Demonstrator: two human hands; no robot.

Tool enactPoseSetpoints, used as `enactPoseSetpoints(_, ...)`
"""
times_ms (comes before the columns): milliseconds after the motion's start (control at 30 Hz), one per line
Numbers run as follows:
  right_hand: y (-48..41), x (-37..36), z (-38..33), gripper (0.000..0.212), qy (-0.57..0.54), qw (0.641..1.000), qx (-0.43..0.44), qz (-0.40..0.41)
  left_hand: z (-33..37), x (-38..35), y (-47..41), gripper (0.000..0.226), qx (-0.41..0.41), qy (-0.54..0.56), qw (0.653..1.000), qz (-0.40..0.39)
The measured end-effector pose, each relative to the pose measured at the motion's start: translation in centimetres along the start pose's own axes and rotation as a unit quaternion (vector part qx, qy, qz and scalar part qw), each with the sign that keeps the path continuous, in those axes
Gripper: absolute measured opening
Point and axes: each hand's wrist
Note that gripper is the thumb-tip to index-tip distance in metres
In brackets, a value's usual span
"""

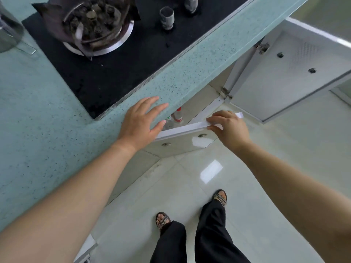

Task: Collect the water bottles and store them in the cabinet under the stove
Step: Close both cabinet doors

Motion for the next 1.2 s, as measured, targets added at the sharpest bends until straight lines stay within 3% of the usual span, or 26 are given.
enactPoseSetpoints(233, -1.1, 2.5, 5.6, 0.020, -0.016, 0.995, 0.092, -0.044, 3.0, -1.2, -9.6, 0.040, -0.005, 0.000, 1.000, 0.001)
enactPoseSetpoints(400, -1.6, 3.5, 8.2, 0.022, -0.044, 0.997, 0.056, -0.026, 3.4, -1.7, -10.1, 0.036, 0.008, -0.005, 0.999, 0.032)
enactPoseSetpoints(767, -8.5, 2.0, 7.1, 0.037, -0.226, 0.972, -0.057, 0.033, 3.1, -1.8, -10.5, 0.037, 0.013, -0.005, 0.999, 0.031)
enactPoseSetpoints(1000, -10.4, 1.4, 6.3, 0.043, -0.213, 0.973, -0.082, 0.041, 2.8, -1.7, -10.7, 0.037, 0.010, 0.009, 1.000, 0.015)
enactPoseSetpoints(1200, -8.8, 3.2, 5.6, 0.051, -0.142, 0.984, -0.108, -0.020, 2.9, -1.7, -10.7, 0.037, 0.011, 0.014, 1.000, 0.011)
Point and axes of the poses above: each hand's wrist, its own y-axis away from the middle knuckle, its own x-axis out of the back of the hand, z = x × y, and after that the axes turned 4 degrees about -z, right-handed
